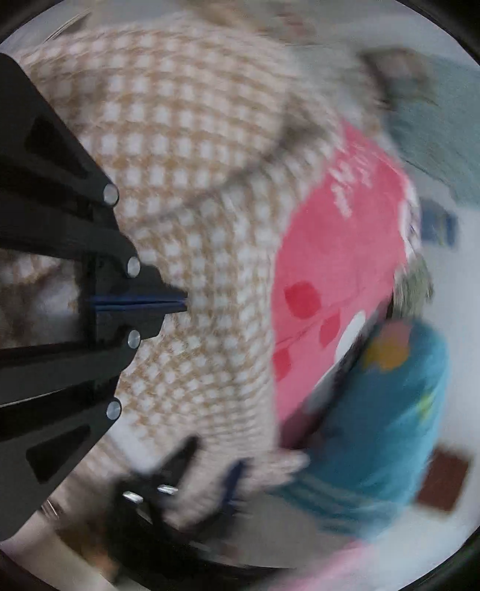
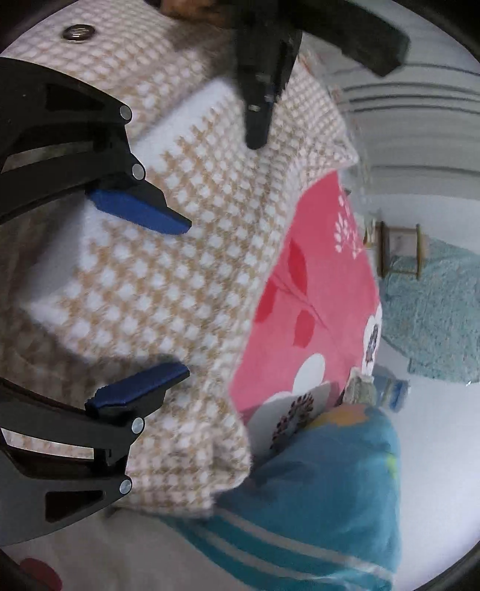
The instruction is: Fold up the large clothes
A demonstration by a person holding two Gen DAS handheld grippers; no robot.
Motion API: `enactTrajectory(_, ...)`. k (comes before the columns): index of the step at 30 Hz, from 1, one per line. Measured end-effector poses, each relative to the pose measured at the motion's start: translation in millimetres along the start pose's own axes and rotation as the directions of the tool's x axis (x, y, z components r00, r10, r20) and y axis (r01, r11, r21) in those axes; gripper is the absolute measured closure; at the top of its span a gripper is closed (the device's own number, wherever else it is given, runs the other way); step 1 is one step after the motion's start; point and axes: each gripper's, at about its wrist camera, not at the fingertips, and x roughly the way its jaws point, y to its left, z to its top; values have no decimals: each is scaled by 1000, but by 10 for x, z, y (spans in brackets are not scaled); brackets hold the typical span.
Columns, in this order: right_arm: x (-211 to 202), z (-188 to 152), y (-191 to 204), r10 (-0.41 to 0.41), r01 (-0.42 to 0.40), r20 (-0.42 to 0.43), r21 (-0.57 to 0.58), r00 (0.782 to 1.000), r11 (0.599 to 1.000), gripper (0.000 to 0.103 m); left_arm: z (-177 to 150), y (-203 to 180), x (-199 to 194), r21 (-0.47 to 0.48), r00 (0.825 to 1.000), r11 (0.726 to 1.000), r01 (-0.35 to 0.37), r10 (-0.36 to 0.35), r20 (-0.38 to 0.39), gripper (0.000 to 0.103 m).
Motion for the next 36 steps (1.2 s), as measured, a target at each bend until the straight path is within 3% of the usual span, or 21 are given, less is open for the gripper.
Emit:
enactTrajectory(2,-14,-16,-62,16,-16,3,20,1000,1000,36,38,-48,-142,-88,998,995,37,-33,47,102)
enactTrajectory(4,-29,-63,-60,12,-13,20,24,1000,1000,36,15,-271,-286,-89,985,987,134,-123,124,102)
enactTrajectory(6,28,-80,-25,6,-6,31,20,999,1000,36,-64,-378,-110,-64,990,990,125,-121,71,100)
enactTrajectory(7,38,-88,-34,13,-14,27,21,1000,1000,36,-169,-350,43,-56,994,993,103,-102,30,100)
enactTrajectory(9,84,-40,30,11,-12,21,12,1000,1000,36,-261,-112,1,-135,980,972,192,-183,75,99)
enactTrajectory(12,66,-26,46,5,-5,23,8,1000,1000,36,-338,182,-116,-234,973,946,223,-203,107,99)
enactTrajectory(14,63,-28,39,4,-4,26,12,1000,1000,36,-336,174,-203,-270,981,944,191,-173,91,99)
enactTrajectory(15,49,-31,30,5,-6,31,22,1000,1000,36,-296,86,-282,-289,990,948,133,-114,82,100)
enactTrajectory(17,31,-35,37,-2,1,35,31,999,1000,36,-207,-105,-435,-252,988,963,97,-63,141,102)
enactTrajectory(20,35,-33,45,-7,6,39,30,999,1000,36,138,-329,-460,-174,973,970,170,-137,187,102)
enactTrajectory(22,41,-28,47,-5,3,40,32,999,999,36,370,-425,-296,-151,973,968,199,-177,147,102)
enactTrajectory(26,38,-34,54,-2,1,45,35,999,999,36,483,-231,416,-266,966,933,244,-259,-21,100)
enactTrajectory(29,37,-15,89,0,-1,38,28,999,1000,36,226,140,499,-410,920,827,384,-380,93,99)
enactTrajectory(31,69,4,92,-5,4,37,22,999,1000,36,185,126,395,-342,945,881,326,-308,107,99)
enactTrajectory(32,74,9,82,0,-1,36,25,999,1000,36,161,138,343,-328,953,894,303,-282,112,99)
enactTrajectory(36,88,13,75,3,-4,41,31,999,999,36,20,307,169,-384,967,889,249,-207,146,99)
